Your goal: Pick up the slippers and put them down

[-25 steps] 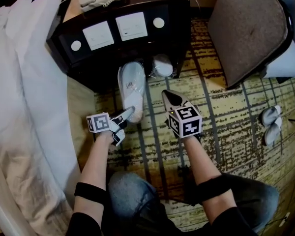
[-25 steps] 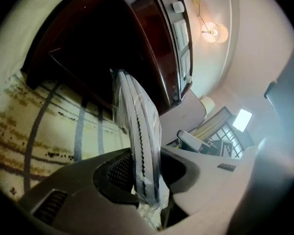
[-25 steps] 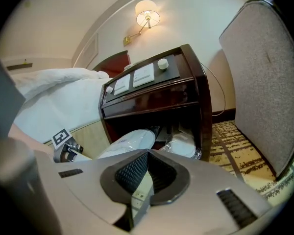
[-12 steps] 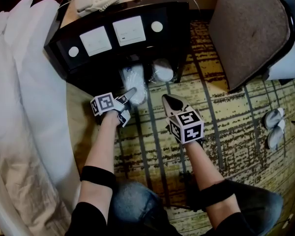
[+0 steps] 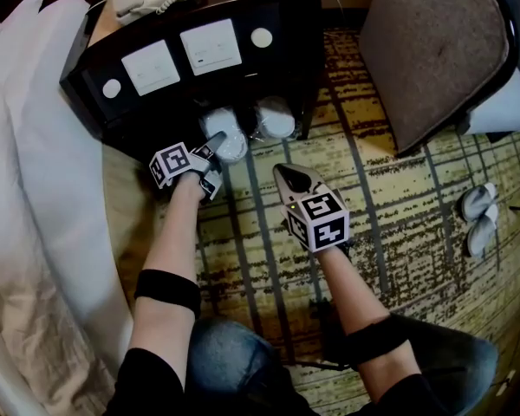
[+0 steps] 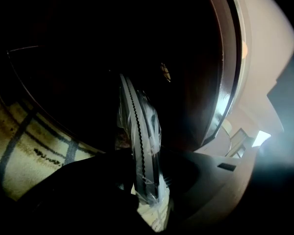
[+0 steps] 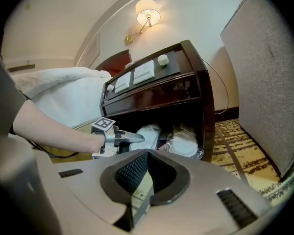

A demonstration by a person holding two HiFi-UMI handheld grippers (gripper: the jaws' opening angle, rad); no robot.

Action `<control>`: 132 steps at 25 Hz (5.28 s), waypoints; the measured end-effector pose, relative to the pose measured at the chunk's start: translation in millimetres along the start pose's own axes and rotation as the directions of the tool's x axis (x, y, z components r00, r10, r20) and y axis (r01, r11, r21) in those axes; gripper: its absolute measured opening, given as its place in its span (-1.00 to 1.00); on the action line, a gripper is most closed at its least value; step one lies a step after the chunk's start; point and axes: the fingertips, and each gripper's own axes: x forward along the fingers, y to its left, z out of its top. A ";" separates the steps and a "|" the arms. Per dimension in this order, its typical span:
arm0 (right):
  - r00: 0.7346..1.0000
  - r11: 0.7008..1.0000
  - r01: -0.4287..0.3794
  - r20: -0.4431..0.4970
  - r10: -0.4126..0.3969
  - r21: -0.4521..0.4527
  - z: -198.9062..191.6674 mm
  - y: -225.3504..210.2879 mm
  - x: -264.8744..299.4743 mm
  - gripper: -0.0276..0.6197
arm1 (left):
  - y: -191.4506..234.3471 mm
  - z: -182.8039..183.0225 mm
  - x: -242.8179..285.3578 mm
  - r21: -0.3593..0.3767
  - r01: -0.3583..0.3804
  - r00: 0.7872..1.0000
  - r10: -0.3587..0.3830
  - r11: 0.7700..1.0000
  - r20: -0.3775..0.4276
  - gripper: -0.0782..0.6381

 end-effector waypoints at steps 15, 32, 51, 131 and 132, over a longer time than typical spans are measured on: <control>1.000 1.000 0.003 0.009 -0.003 0.013 0.1 -6.1 -1.6 -0.91 | 24.2 26.1 -0.5 -0.155 -0.115 0.976 0.140 0.981 0.165 -0.40; 1.000 0.999 -0.012 0.007 0.012 0.032 1.8 8.6 16.6 -0.91 | 35.3 42.6 -38.0 0.083 -0.354 0.913 0.325 0.932 0.247 0.47; 0.987 0.993 -0.011 -0.158 0.029 0.114 222.0 93.6 -117.8 -0.91 | -234.0 48.2 -234.0 0.515 -0.522 0.839 0.517 0.680 0.169 -0.77; 0.982 0.997 -0.018 -0.191 0.004 -0.070 431.9 231.7 -568.9 -0.91 | -730.8 -36.9 -591.6 0.632 -0.498 0.865 0.386 0.594 0.320 -0.77; 0.982 0.997 -0.016 -0.190 0.002 -0.069 431.4 235.5 -566.5 -0.91 | -729.0 -35.5 -593.7 0.635 -0.493 0.868 0.383 0.594 0.316 -0.77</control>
